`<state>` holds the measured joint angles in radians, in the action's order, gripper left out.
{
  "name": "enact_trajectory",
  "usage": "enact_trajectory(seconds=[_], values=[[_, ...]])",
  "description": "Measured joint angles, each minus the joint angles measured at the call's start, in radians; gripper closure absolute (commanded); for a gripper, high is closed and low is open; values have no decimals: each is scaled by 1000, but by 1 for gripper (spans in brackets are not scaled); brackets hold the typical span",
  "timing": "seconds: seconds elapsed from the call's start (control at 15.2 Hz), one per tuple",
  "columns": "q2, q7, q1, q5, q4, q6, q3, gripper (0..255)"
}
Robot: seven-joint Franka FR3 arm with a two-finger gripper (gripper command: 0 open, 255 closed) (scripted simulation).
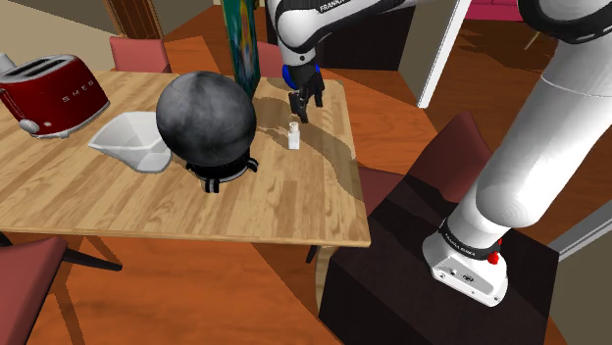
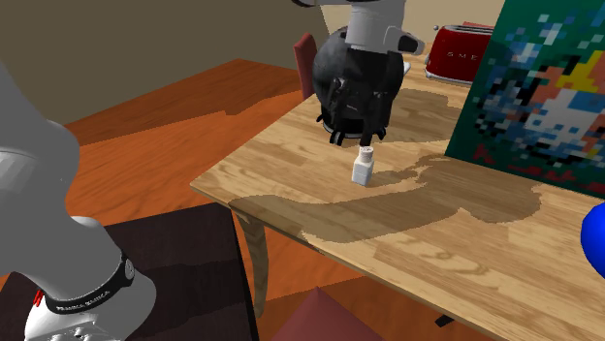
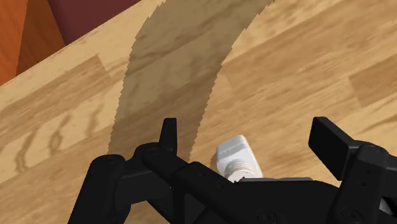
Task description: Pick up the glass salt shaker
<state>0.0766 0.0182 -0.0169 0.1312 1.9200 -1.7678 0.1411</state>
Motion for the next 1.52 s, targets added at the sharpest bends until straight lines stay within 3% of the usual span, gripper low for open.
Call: enact_trajectory(seconds=[0.53,1.06,1.12,1.52], values=[[315,3,-32,37,-284,10,10,0],[366,-8,-34,47,-257,-63,8,0],[367,-8,-34,47,-255,-66,8,255],[367,-8,-35,47,-254,-69,8,255]])
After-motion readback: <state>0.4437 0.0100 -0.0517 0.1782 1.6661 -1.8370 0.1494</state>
